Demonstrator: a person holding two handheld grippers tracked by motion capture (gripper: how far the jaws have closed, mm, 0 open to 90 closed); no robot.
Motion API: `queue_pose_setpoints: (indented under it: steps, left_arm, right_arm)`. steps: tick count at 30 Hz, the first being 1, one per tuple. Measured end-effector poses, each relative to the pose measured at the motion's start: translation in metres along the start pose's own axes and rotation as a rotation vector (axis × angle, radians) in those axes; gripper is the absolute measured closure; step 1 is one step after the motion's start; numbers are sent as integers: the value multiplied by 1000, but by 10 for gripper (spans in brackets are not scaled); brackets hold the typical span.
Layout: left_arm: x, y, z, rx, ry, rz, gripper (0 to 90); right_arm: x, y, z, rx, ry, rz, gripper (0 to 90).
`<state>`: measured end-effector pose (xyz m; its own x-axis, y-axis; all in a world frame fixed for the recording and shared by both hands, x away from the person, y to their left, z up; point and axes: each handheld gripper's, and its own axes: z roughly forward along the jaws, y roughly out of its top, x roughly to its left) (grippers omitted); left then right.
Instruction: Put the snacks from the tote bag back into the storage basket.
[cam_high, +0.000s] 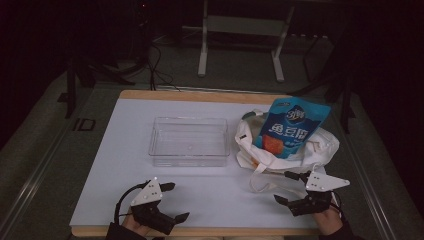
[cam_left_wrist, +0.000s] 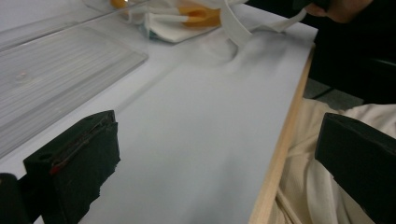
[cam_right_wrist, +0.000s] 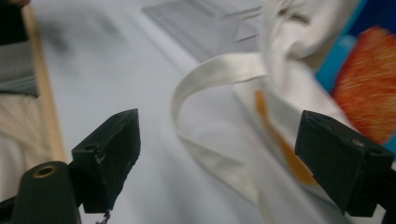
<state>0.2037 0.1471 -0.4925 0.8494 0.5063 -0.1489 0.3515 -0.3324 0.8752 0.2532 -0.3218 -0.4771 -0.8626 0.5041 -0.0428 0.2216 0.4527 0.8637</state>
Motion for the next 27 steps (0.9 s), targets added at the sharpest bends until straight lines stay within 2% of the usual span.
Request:
queue_pose_setpoints:
  steps: [1,2,3,4,6,8,9,14,16,17,18,19,20,23,24,26,27]
  left_arm:
    - [0,-1,0,-7,-2,-4,2]
    - [0,-1,1,-1,-8,-8,2]
    - [-1,-1,4,16,-32,-23,2]
    - [-1,-1,4,16,-32,-23,2]
    - [-3,2,7,41,-85,-33,2]
    - [-6,5,10,52,-98,-41,2]
    - [-7,6,10,53,-103,-29,2]
    - [-8,14,11,74,-103,18,2]
    - [-10,20,13,105,-94,49,2]
    - [-10,20,13,105,-94,49,2]
    - [-11,27,16,145,-76,90,2]
    - [-11,27,16,145,-76,90,2]
    - [-11,33,19,167,-72,112,2]
    - [-10,38,23,164,-84,106,2]
    - [-9,41,25,159,-88,108,2]
    - [-8,47,30,153,-95,111,2]
    - [-7,52,35,144,-116,108,2]
  right_arm:
    - [1,1,1,6,27,2,144]
    - [1,1,1,6,27,2,144]
    - [1,2,1,6,49,6,143]
    - [2,3,1,3,53,5,143]
    - [2,5,-1,10,60,-1,143]
    - [1,6,-2,13,70,-4,141]
    - [-1,9,-6,23,97,-12,133]
    - [-5,14,-13,12,163,-10,130]
    - [-5,16,-14,21,163,-19,128]
    - [-5,17,-15,21,161,-28,130]
    - [-4,18,-16,20,159,-37,133]
    - [-4,18,-16,20,159,-37,133]
    - [-1,20,-17,32,124,-82,133]
    - [2,22,-18,30,105,-90,147]
    - [0,24,-19,19,127,-79,142]
    - [0,26,-20,19,124,-82,136]
    - [-1,27,-20,20,127,-81,135]
